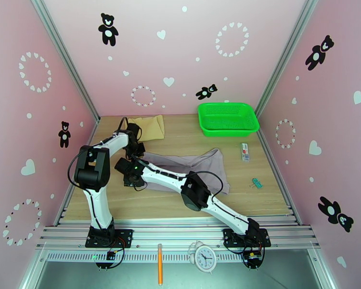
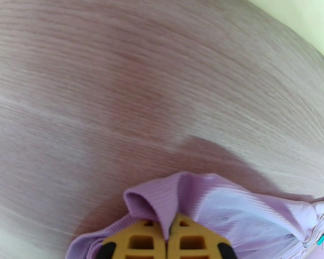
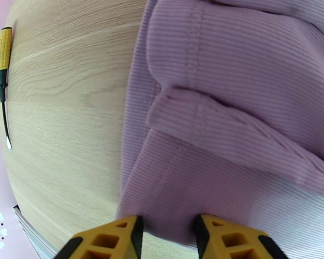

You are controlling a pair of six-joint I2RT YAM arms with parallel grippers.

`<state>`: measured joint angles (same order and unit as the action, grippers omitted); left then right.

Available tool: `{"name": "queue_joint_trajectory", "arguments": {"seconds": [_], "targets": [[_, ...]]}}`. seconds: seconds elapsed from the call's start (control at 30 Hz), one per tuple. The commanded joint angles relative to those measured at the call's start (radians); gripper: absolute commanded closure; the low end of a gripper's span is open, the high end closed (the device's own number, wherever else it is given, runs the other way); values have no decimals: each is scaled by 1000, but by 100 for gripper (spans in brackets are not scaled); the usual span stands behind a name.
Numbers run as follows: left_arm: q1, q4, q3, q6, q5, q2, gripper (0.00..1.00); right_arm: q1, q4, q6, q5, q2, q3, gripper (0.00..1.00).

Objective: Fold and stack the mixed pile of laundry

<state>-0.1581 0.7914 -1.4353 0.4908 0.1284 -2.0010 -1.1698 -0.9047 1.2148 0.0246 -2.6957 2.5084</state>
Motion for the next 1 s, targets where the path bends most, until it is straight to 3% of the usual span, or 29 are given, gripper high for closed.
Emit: {"name": "queue_joint_trajectory", "arguments": {"seconds": [0.0,0.33,0.5,0.87,0.97], "targets": [[8,11,31,6,39,52,100,-15,-245,5,-4,-151,-59,55],[8,3,74,2,54,82,100,-32,-299,-32,-2,-180,-57,54],[6,-1,87,5,66,89,100,-25,-353,-39,4,-190,-87,72],[-30,-49,179,29,58,102,100,1,-214,-40,61,53,-487,71],[-64,-60,188,41,54,88,100,2,-215,-56,94,89,-539,75]]}}
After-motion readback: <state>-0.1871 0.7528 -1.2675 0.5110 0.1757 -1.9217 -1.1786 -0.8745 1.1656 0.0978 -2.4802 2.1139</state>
